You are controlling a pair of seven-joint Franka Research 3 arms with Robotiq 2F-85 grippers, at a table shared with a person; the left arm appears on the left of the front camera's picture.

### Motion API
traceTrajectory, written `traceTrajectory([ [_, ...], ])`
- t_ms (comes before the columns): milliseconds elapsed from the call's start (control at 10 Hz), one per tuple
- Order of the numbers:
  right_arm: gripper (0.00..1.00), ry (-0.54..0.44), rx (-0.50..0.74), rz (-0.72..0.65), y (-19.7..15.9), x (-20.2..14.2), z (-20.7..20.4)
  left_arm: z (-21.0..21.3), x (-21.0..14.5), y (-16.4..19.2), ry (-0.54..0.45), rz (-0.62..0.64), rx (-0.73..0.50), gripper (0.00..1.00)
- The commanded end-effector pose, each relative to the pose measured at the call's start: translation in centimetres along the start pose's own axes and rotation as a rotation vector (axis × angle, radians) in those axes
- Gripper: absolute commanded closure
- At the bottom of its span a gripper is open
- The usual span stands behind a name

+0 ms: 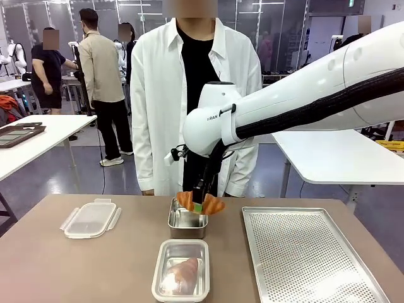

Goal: Place the bread into the airtight container.
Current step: Pick up a Butter Roll and place it into an empty Airtight Container.

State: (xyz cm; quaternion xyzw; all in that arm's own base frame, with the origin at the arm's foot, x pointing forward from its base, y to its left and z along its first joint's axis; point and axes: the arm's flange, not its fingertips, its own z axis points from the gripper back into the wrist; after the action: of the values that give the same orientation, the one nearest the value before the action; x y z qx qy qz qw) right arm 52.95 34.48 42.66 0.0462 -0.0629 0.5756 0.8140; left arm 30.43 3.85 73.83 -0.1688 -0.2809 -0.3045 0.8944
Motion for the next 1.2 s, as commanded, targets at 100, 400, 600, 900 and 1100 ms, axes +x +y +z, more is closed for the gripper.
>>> traceTrajectory([
  [100,0.45,-0.173,0.101,-0.382,-0.8,2.5,-0.3,0.1,0.0,0.0,0.001,-0.021,-0.012,0.00],
  [400,0.45,-0.161,0.102,-0.827,-1.8,2.4,-2.0,0.1,0.0,0.0,0.001,-0.021,-0.012,0.00],
  [600,0.45,-0.153,-0.008,-1.015,-3.2,1.9,-3.2,0.1,0.0,0.0,0.001,-0.021,-0.012,0.00],
  [900,0.45,-0.161,0.036,-1.104,-4.6,2.0,-5.8,0.1,0.0,0.0,0.001,-0.021,-0.012,0.00],
  [1100,0.45,-0.157,0.037,-1.099,-5.0,2.3,-7.9,0.1,0.0,0.0,0.001,-0.021,-0.012,0.00],
])
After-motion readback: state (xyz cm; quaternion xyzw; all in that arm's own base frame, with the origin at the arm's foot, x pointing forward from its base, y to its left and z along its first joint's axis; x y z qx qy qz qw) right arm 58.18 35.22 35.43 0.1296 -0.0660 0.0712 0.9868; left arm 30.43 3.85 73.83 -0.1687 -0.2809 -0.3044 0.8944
